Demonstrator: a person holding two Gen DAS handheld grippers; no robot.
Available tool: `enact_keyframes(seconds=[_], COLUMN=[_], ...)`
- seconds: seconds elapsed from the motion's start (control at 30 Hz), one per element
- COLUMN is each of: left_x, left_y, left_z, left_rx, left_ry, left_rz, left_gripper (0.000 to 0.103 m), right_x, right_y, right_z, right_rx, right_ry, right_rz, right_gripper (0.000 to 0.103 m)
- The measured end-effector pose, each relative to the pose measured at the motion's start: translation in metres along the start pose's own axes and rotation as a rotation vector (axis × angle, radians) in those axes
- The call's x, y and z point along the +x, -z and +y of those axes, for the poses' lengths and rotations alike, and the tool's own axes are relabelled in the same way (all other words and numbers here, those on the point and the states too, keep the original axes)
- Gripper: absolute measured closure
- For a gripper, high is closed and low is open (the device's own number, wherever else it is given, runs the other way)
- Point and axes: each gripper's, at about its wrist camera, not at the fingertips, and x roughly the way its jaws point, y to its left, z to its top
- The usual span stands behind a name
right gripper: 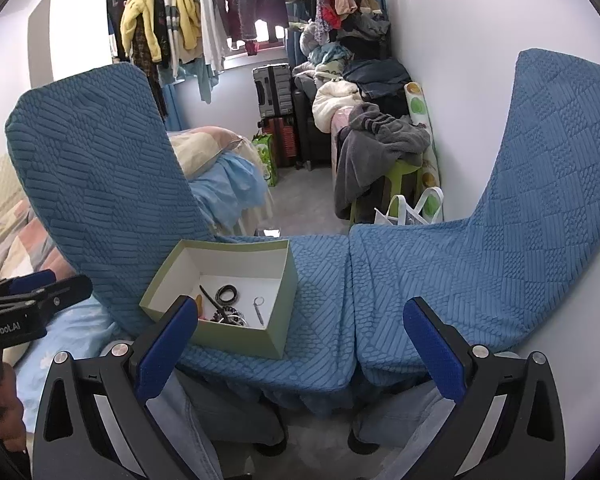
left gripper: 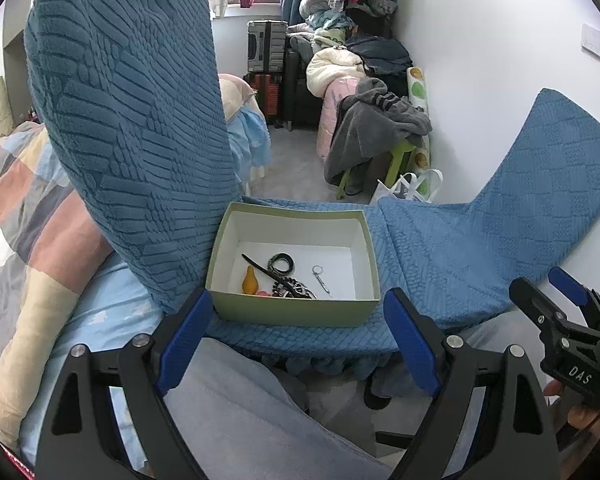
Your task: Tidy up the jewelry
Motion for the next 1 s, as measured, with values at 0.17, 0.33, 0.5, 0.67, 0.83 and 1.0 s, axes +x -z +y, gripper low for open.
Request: enact_keyframes(seconds=[0.17,0.33,0.5,0.67,0.83,1.0], left_x=[-0.0006,-0.0027,-0.0033,-0.0064,-0.0058,-0.0056], left_y=[0.0009,0.0016,0.0023,0.0033,0.0032,0.0032], left_z=[-0.0007,-0.0014,-0.0032,-0.0043,-0.0058,-0.0055], left_rx=[0.0,0.005,0.003,-0.004,0.005,0.002], left_ry=[0.001,-0.002,0.002,0.003,0.003,-0.005], left_rz=[0.002,0.002,0.004,-0.008,-0.006,-0.004], left_gripper=[0.016,0.016,0.016,0.016,0.016,0.015], right_x=[-0.0015,-0.0034,-0.0044,-0.0051,-0.0044,-0.0029], right_y=[-0.0006,-0.0005,-0.0001,0.0008,0.0022,0.0023], right_z=[-0.0017,-0.0002,0.0012,0.002,0.0021,0.0031], right_rx=[0.002,-0.007,-0.011,-0.011,-0.012,-0.013], right_ry=[0.003,0.0,-0.002,-0.004,0.0,0.0], right_rz=[-0.007,-0.001,-0.002,-0.003,-0.004,0.002], right_gripper=[0.0,0.0,0.0,0.0,0.0,0.0])
